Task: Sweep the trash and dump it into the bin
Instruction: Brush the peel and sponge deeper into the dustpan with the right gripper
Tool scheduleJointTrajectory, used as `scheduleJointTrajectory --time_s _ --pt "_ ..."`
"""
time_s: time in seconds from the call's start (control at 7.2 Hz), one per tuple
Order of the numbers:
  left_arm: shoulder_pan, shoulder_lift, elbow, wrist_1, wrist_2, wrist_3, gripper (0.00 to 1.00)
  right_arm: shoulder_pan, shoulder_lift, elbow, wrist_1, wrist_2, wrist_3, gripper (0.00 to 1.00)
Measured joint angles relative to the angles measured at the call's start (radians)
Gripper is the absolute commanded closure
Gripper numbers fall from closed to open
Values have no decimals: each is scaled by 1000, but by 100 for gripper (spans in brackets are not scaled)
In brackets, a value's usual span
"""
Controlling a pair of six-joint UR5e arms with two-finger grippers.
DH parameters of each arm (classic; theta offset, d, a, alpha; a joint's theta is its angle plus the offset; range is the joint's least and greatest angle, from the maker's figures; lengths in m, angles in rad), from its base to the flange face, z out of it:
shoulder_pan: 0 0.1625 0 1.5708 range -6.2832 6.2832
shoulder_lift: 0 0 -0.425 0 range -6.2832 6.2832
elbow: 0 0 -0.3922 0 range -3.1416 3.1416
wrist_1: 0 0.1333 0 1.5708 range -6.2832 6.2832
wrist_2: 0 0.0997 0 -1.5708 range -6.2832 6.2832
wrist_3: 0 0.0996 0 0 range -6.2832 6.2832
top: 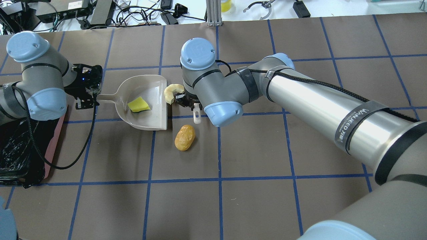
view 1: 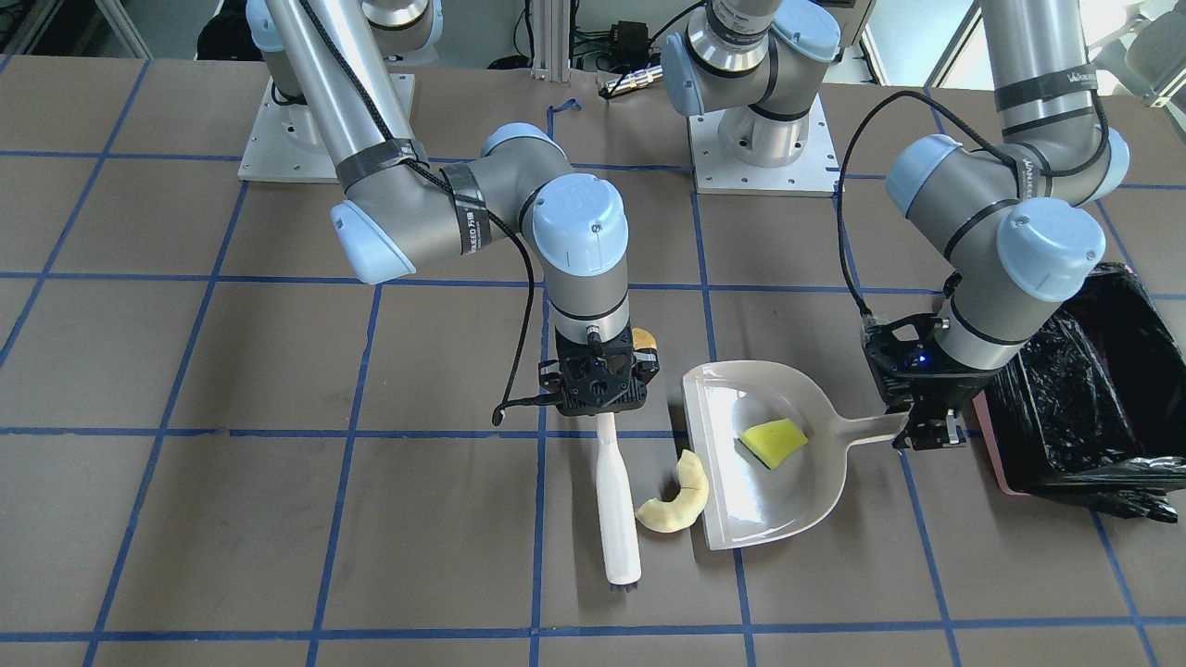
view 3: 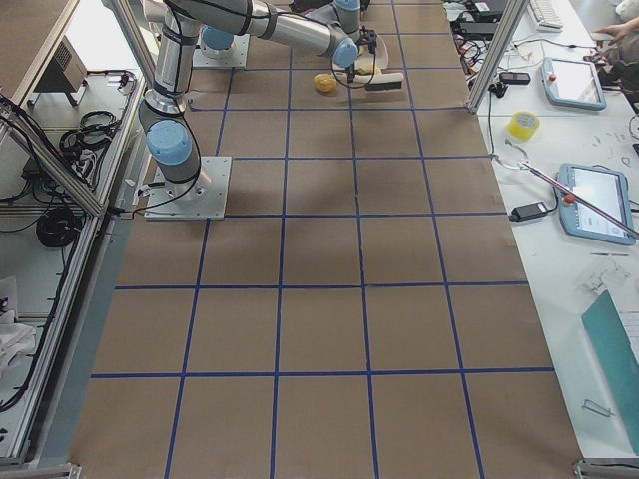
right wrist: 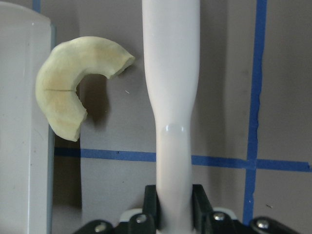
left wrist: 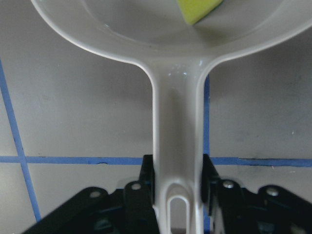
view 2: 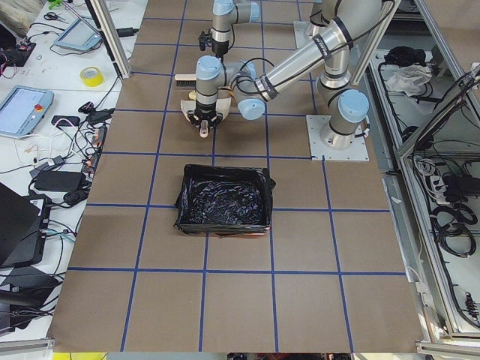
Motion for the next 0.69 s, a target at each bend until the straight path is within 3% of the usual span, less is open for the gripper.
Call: scheduleJointTrajectory --time_s 0.42,0.69 --pt "-9 -66 46 11 -29 -37 100 3 41 -24 -51 25 42 100" --pt "-32 -90 73 17 -17 -41 100 11 56 -43 -89 104 150 100"
